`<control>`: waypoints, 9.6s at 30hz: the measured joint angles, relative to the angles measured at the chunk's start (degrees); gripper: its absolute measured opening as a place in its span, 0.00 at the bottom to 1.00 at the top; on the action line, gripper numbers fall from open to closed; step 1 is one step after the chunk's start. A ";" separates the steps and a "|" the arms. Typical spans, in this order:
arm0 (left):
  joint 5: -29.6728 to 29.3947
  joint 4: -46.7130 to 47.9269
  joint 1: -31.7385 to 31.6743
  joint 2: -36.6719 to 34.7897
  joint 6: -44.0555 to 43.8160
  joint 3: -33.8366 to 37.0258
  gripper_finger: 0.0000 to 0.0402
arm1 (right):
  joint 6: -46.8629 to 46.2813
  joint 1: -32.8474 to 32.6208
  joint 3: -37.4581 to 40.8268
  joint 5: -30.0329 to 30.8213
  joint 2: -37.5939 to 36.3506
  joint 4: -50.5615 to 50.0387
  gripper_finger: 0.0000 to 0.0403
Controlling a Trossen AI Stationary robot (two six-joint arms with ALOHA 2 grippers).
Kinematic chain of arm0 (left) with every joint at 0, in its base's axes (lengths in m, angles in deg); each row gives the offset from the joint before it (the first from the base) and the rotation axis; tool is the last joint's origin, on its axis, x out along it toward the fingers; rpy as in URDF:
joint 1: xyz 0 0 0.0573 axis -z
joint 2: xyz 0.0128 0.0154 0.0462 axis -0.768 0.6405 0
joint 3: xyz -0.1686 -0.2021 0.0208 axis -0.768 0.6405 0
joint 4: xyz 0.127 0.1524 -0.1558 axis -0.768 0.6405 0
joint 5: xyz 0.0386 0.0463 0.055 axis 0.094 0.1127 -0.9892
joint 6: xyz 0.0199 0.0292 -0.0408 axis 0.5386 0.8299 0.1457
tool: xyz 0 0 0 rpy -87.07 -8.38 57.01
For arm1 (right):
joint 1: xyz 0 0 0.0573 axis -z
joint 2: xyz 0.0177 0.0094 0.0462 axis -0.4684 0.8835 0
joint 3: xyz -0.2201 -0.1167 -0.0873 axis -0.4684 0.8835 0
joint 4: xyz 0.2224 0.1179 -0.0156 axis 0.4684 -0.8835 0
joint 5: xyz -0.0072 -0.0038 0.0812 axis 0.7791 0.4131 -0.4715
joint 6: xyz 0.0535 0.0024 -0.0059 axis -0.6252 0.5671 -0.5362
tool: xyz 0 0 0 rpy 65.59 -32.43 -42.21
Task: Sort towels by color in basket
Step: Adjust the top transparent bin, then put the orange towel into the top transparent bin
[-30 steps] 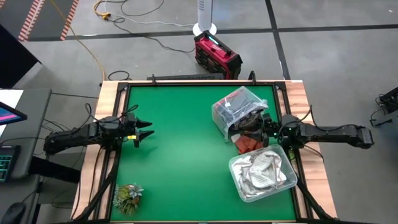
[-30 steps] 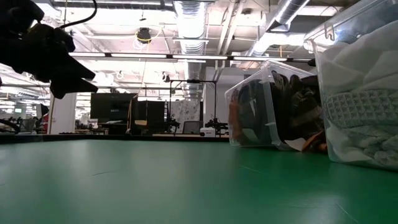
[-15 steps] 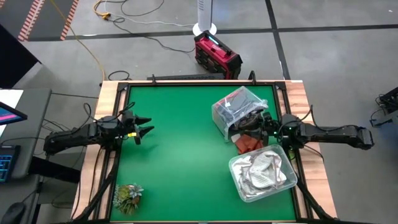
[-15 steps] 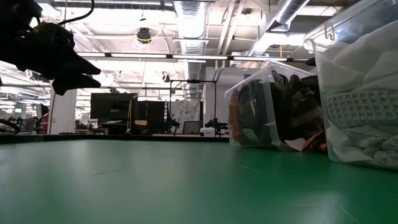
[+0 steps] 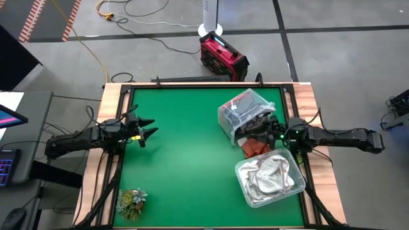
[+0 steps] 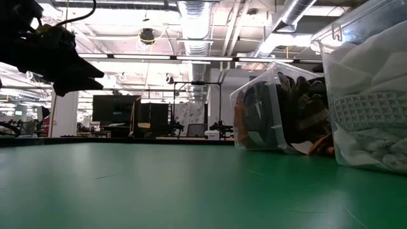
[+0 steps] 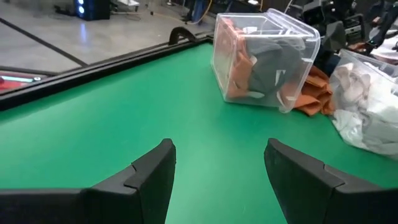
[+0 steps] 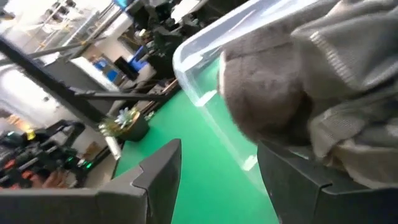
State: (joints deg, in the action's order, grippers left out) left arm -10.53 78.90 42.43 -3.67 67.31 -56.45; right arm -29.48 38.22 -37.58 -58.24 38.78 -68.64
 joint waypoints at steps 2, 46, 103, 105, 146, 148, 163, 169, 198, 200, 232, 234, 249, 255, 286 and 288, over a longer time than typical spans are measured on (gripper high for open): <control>-0.54 -0.23 0.00 0.00 0.49 0.00 0.59 | 0.07 0.00 -0.03 0.89 0.26 -0.08 0.59; -1.13 -2.77 0.00 0.00 4.74 0.00 0.59 | 57.55 -4.63 -66.32 39.00 60.66 -76.33 0.61; 3.72 0.05 0.01 0.02 3.19 -4.17 0.59 | 50.40 7.48 -99.63 8.48 67.08 -100.73 0.68; 4.33 0.05 0.00 0.02 3.09 -4.17 0.59 | 47.34 2.60 -95.88 9.82 66.30 -100.39 0.68; 4.94 -0.01 0.00 0.02 2.88 -4.17 0.59 | 42.35 3.81 -55.17 15.49 52.10 -78.82 0.34; 5.13 0.03 0.00 0.02 2.30 -4.17 0.59 | 38.62 3.46 -56.46 14.12 51.89 -80.10 0.34; 5.94 -0.56 0.00 0.00 0.33 -4.15 0.59 | -15.83 -2.53 -59.55 -0.52 52.44 -86.07 0.50; 6.76 -0.58 0.02 0.00 2.55 -4.15 0.59 | -25.67 -2.68 -59.61 -0.80 56.23 -81.56 0.65; 18.50 -7.10 0.07 0.00 13.00 0.72 0.59 | -34.72 -7.63 -59.59 -4.98 83.17 -66.41 0.69; 20.44 -6.92 0.07 0.00 13.57 0.72 0.59 | -34.49 -7.63 -59.76 -5.76 84.47 -66.15 0.66; 21.07 -7.63 0.07 -0.02 10.45 0.72 0.59 | -12.84 -10.21 -73.13 36.22 54.28 -51.49 0.07; 21.07 -8.13 0.07 0.00 9.75 0.72 0.59 | -6.25 -10.35 -73.91 42.36 52.29 -48.79 0.07; 20.91 -9.39 0.07 0.00 5.86 0.70 0.59 | 33.33 -6.52 -74.85 58.78 42.69 -38.98 0.07; 20.91 -9.39 0.07 0.00 5.41 0.71 0.59 | 37.38 -3.69 -74.85 59.83 39.19 -41.22 0.07; 20.96 -8.77 0.04 0.00 1.54 0.70 0.59 | 21.44 3.47 -74.59 37.78 42.26 -61.69 0.07; 20.96 -8.72 0.04 0.00 1.41 0.70 0.59 | 18.46 4.62 -72.68 39.37 43.25 -62.22 0.07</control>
State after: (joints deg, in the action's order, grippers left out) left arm 10.43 70.18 42.47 -3.67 68.73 -55.75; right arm -11.02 42.83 -110.26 -18.87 82.03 -130.86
